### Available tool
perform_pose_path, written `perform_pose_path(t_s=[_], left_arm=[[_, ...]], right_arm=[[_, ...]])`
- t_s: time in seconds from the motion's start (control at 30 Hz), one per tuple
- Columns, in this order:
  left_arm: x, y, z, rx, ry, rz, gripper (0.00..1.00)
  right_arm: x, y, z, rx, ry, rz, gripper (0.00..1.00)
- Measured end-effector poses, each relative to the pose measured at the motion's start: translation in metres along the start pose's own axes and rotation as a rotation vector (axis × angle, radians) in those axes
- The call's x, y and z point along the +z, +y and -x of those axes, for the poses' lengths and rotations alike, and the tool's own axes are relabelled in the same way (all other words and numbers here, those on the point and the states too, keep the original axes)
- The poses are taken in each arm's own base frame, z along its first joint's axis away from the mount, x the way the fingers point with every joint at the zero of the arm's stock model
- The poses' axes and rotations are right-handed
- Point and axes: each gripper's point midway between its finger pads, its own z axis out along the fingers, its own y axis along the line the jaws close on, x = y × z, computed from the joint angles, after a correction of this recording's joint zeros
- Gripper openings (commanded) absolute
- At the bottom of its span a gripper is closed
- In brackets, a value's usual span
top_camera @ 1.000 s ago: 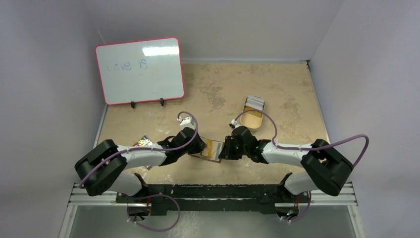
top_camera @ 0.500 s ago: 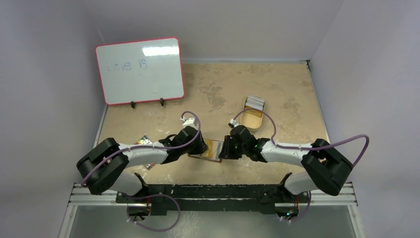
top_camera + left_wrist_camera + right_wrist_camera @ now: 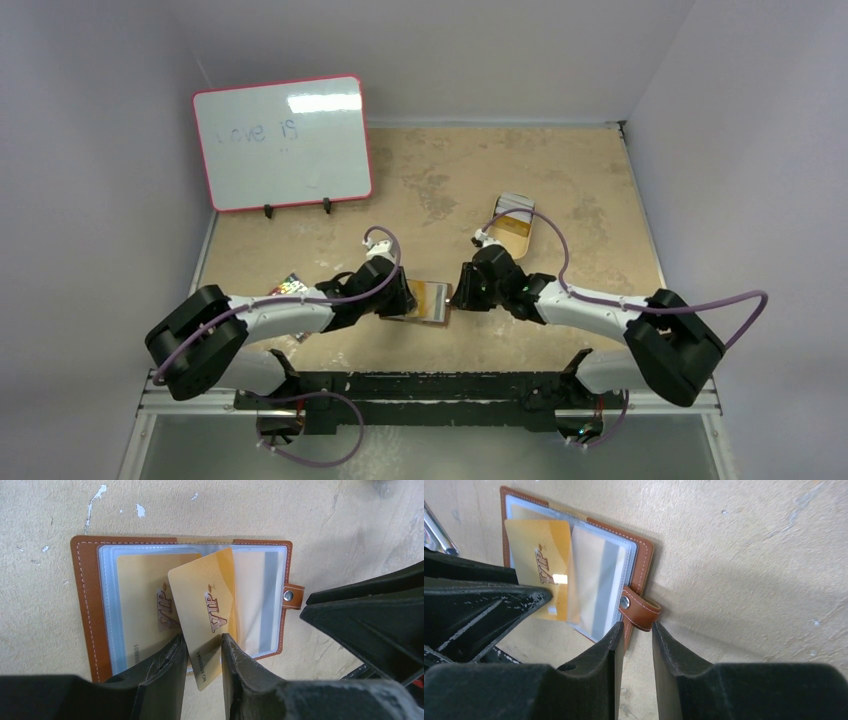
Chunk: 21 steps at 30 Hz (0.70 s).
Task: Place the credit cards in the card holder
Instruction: Insert the credit card into the card holder.
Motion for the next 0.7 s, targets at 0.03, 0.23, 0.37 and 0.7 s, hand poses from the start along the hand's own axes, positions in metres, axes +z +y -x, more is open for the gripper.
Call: perform_pose_path(t_s=[0.03,0.23,0.37,0.7], left_arm=[[0.0,0.0,0.0,-0.002,0.0,0.001,0.31],[-0.005,0.002,-0.002,-0.037,-0.009,-0.011,0.31],[-0.009,0.004,-0.004,-0.074,-0.023,-0.027,0.3],[-0.01,0.003,-0.002,-0.144,-0.061,-0.064,0.17]], right_arm=[[-0.001,0.0,0.003,0.002,-0.007,0.001,0.3],[-0.003,0.001,0.011,0.008,-0.033,0.014,0.3],[-0.003,0.001,0.012,0.005,-0.033,0.017,0.29],[-0.003,0.004,0.013,0.004,-0.04,0.03,0.29]])
